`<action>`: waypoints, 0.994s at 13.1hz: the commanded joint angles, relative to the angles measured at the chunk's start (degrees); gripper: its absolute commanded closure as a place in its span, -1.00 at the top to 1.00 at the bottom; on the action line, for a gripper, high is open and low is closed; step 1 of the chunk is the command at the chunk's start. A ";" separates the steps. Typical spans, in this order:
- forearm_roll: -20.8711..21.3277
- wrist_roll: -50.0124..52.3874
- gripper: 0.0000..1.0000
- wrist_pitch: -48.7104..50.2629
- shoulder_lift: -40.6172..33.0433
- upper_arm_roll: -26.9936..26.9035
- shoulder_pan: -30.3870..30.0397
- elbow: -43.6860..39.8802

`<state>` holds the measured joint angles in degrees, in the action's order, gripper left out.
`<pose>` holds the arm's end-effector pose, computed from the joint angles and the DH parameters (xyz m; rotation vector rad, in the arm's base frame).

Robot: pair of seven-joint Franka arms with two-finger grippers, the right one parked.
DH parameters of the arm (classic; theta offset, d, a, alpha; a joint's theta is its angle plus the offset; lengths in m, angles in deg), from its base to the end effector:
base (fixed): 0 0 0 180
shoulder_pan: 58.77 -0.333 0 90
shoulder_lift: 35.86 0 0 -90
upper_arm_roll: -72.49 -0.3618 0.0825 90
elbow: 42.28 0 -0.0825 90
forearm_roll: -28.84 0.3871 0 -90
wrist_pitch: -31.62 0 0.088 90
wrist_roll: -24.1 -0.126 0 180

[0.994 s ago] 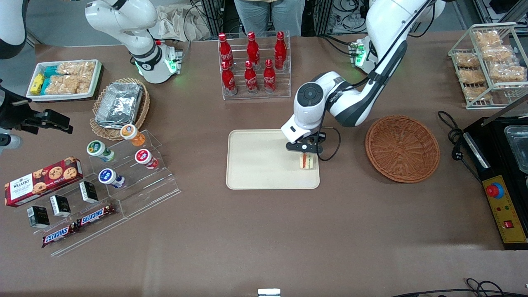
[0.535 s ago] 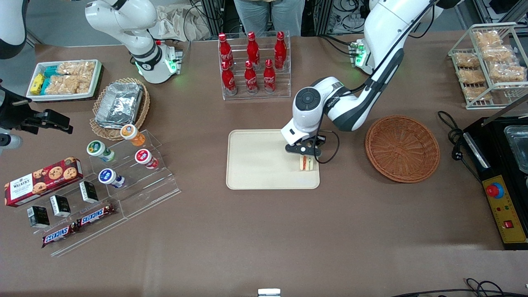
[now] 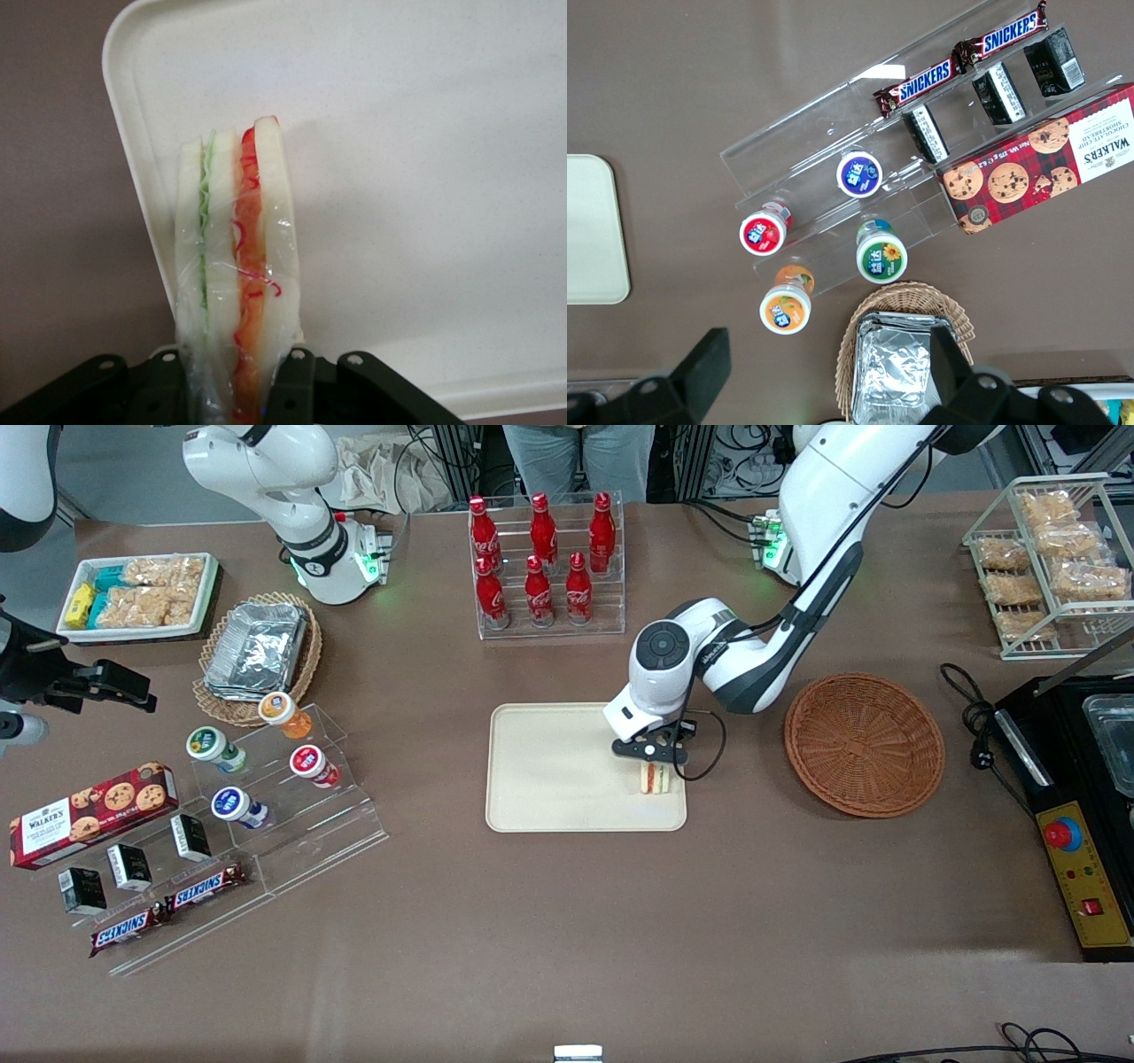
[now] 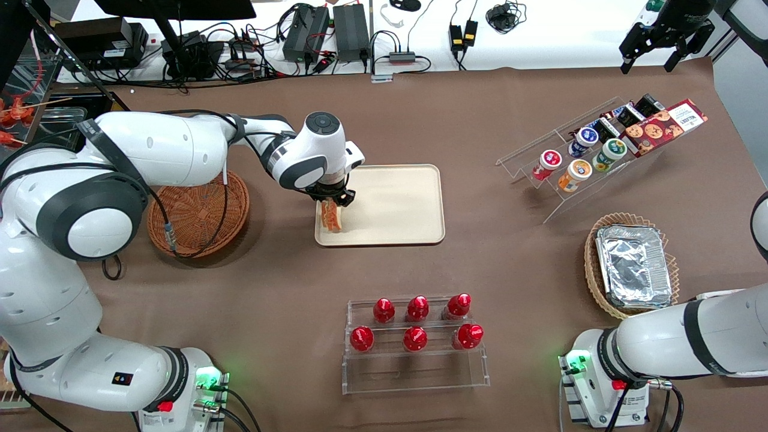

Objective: Place sandwich from basket to tray
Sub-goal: 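Lower the sandwich onto the tray and open the left gripper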

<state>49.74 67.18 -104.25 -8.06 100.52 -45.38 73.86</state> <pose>0.4716 -0.3905 0.2445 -3.0698 0.3124 0.0466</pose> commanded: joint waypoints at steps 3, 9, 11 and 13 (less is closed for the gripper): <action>2.21 1.92 -1.00 -1.85 0.23 -0.26 0.06 0.48; 2.30 1.66 1.00 -4.31 0.05 -0.70 -1.08 2.06; 2.30 1.66 1.00 -4.31 0.05 -0.70 -1.08 2.06; 2.30 1.75 1.00 -4.31 0.14 -0.70 -1.08 2.06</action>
<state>50.71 67.55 -107.23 -7.63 99.52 -46.07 75.15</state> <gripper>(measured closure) 0.159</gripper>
